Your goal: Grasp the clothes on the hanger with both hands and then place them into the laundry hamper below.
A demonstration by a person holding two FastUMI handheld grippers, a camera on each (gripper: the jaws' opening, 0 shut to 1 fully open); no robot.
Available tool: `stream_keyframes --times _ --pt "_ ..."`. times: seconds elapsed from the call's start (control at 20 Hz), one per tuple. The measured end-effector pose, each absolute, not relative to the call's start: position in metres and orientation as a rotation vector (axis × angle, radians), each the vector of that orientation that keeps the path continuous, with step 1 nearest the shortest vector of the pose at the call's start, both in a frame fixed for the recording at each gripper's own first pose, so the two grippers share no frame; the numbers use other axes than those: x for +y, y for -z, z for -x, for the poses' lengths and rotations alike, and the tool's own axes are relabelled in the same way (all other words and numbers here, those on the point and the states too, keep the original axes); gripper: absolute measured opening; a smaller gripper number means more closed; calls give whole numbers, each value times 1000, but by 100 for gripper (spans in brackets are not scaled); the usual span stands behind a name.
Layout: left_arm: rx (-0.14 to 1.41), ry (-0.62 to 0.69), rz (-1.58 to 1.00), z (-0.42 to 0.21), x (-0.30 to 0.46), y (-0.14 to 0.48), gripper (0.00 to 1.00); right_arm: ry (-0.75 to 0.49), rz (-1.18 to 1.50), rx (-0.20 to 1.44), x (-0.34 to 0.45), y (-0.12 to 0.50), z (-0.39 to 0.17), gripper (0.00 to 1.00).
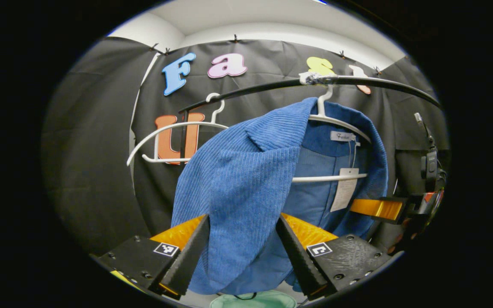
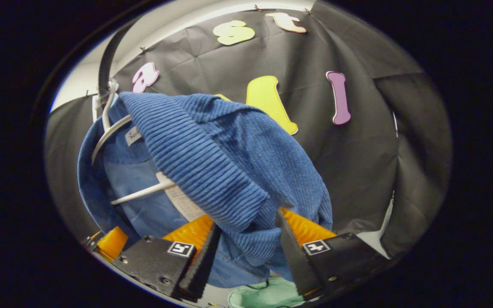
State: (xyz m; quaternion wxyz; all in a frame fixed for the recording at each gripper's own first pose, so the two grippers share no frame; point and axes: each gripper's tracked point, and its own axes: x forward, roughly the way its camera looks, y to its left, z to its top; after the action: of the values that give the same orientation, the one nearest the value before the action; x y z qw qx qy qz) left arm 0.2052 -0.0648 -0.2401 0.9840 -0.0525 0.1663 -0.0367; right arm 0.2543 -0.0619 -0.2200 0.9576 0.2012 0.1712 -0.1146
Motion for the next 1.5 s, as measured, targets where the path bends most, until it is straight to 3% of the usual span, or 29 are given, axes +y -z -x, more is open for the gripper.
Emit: stream_keyframes --times 0.1,0.15,0.25,0.3,0.45,0.55,0.6,1.0,1.25,1.3,1.5 --pt "336 53 103 -212 -59 239 61 271 -443 312 -81 216 -250 54" --pt "341 41 104 -214 -55 241 50 285 -466 288 -92 214 -248 34" --pt "337 17 120 -216 -45 236 27 262 -521 246 -99 207 -241 19" --pt "340 34 140 -215 -46 233 16 256 -540 232 -103 204 -239 17" --pt "305 6 149 -216 -27 214 4 264 -547 176 -124 181 -236 12" --pt "293 6 168 -218 -19 202 8 284 -532 128 -138 162 -233 11" --pt "291 4 171 -218 -13 198 3 288 -532 109 -143 155 -232 11" --pt "255 10 201 -235 17 161 3 245 -644 37 -160 116 -247 11" --pt "231 63 174 -245 26 147 2 208 -681 45 -164 106 -264 8" --pt "236 75 180 -248 27 145 7 202 -671 50 -165 106 -267 8" --pt "254 116 200 -257 32 146 7 176 -634 61 -170 100 -276 8"
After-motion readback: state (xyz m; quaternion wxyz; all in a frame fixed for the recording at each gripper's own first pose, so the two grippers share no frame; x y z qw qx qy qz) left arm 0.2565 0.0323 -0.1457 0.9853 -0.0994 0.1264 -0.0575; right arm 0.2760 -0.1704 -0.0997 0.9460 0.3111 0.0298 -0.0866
